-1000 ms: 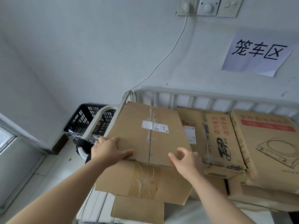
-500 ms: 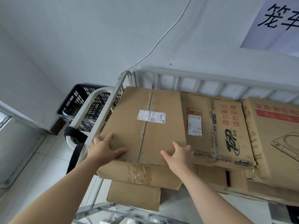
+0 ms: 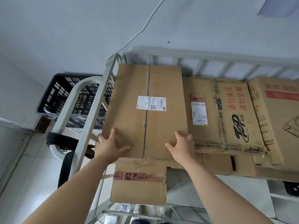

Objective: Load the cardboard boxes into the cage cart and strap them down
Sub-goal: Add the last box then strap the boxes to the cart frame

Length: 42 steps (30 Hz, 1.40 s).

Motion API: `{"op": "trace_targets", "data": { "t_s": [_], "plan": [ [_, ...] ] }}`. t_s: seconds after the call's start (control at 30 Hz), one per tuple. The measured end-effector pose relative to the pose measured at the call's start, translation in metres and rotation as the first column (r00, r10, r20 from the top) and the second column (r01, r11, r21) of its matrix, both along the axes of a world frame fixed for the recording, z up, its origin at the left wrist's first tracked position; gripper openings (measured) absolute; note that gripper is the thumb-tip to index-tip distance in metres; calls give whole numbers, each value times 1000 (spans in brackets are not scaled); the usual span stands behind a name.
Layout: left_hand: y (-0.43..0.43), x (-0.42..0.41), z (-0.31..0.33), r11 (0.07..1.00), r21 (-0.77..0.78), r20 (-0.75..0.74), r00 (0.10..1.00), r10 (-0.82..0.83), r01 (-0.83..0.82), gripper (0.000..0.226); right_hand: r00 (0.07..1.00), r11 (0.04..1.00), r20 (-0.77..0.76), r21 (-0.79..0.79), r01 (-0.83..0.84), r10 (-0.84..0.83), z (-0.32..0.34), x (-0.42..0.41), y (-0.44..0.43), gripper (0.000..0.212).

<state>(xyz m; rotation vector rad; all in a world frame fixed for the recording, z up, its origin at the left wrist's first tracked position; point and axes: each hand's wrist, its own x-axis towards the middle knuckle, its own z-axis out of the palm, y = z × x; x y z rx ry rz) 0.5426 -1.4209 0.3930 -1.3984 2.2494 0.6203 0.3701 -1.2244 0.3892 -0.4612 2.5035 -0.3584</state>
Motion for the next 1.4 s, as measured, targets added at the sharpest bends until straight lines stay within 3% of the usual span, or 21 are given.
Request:
{"op": "trace_targets", "data": {
  "t_s": [0.4,0.73,0.9,1.07,1.4],
  "plan": [
    [-24,-16,-51,998,26,-5,999,-51,51,121,996,984,-86,177,5,11,-39,0,-25,75],
    [-20,-18,-49,996,15,36,996,-85,84,120,998,986,-53,165,37,-29,-41,0,-26,77],
    [-3,-26,-23,981,-80,56,984,-170,174,98,998,994,-66,109,5,3,-22,8,-21,67],
    [11,-29,21,922,-225,-80,937,-339,314,48,975,993,-189,0,-120,118,12,16,-14,54],
    [40,-1,112,829,-469,-234,862,-451,306,29,872,926,-431,-176,-333,232,115,28,-16,42]
  ]
}}
